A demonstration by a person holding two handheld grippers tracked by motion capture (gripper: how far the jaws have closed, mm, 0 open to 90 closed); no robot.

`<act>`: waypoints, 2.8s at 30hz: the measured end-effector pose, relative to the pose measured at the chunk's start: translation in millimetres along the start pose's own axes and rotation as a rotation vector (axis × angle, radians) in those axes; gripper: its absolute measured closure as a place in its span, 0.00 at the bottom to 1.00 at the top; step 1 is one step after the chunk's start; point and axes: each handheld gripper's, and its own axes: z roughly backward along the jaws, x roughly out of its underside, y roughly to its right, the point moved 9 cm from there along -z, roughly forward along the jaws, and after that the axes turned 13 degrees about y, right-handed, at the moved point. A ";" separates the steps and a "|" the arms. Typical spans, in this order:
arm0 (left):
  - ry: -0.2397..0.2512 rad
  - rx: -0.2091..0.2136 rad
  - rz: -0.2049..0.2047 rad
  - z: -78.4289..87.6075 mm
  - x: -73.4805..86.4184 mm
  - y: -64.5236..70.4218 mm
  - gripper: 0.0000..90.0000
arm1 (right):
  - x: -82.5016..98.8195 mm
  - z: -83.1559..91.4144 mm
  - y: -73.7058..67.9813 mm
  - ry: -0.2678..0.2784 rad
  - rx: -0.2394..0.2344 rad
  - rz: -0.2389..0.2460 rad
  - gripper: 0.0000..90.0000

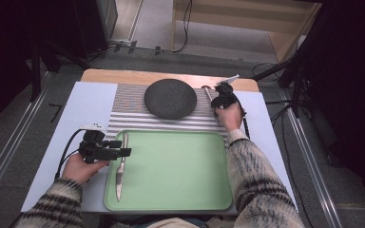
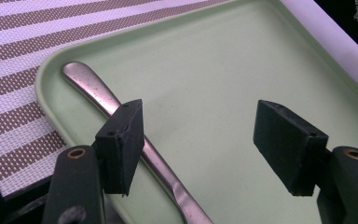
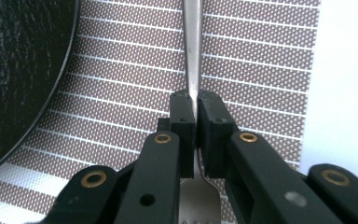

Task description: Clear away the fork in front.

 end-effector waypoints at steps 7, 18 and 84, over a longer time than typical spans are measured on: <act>0.001 -0.001 0.002 -0.1 -0.1 -0.1 0.38 | -2.2 10.3 1.3 0.011 -0.032 0.013 0.93; 0.003 -0.003 0.005 0.2 -0.6 -0.6 0.38 | -2.4 22.6 -7.0 0.010 -0.086 0.046 0.93; 0.016 -0.021 -0.001 -9.4 -14.5 2.8 0.38 | 44.1 101.6 -87.7 0.163 -0.409 0.255 0.93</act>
